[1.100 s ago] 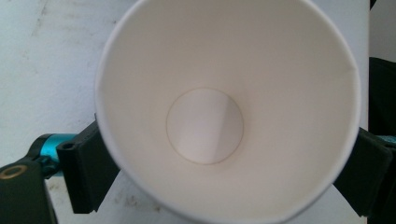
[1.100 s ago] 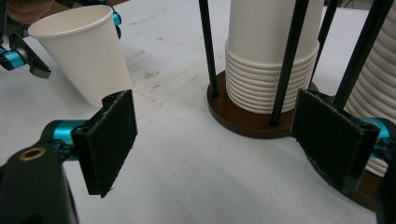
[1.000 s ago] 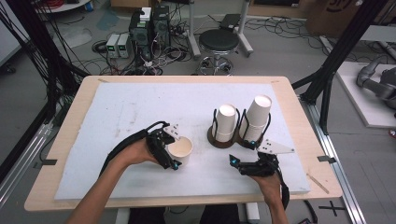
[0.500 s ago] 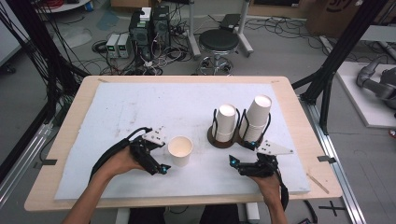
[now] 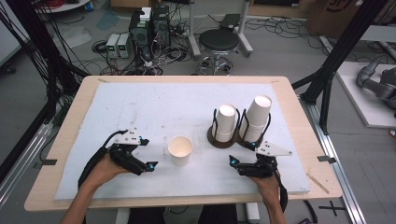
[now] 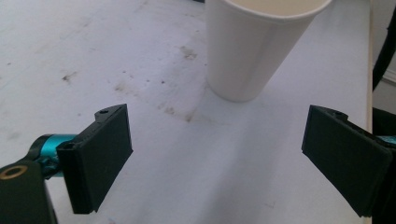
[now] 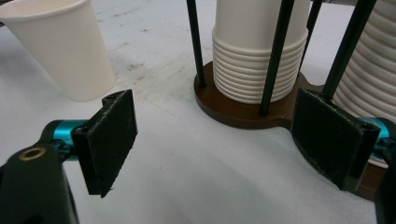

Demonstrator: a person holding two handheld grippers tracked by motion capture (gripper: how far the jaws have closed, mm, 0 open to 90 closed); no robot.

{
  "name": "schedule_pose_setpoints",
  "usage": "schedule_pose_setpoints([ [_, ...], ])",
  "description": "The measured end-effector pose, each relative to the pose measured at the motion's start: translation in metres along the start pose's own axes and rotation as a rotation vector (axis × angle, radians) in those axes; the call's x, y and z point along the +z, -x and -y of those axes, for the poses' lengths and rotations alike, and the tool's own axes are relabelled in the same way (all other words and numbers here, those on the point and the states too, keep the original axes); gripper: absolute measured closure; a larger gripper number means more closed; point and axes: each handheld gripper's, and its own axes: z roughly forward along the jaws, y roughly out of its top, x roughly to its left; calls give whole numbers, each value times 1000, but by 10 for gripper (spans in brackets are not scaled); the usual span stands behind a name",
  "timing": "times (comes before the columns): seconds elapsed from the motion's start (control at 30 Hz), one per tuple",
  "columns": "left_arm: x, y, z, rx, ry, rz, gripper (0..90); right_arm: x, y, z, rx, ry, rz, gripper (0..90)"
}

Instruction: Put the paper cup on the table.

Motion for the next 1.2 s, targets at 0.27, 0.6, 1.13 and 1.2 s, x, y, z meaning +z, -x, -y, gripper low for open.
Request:
schedule_pose_setpoints([
  [0.27,-15,-5,28,-142,104,-127,84,0,1,2,16,7,18,151],
  [0.6,-30,-8,51,-190,193,-173,84,1,3,4,30,18,17,151],
  [1.13,-41,-13,70,-230,290,-219,84,-2,0,3,21,29,25,151],
  [1.2,-42,-13,72,-234,297,-237,84,-2,0,3,25,23,29,151],
])
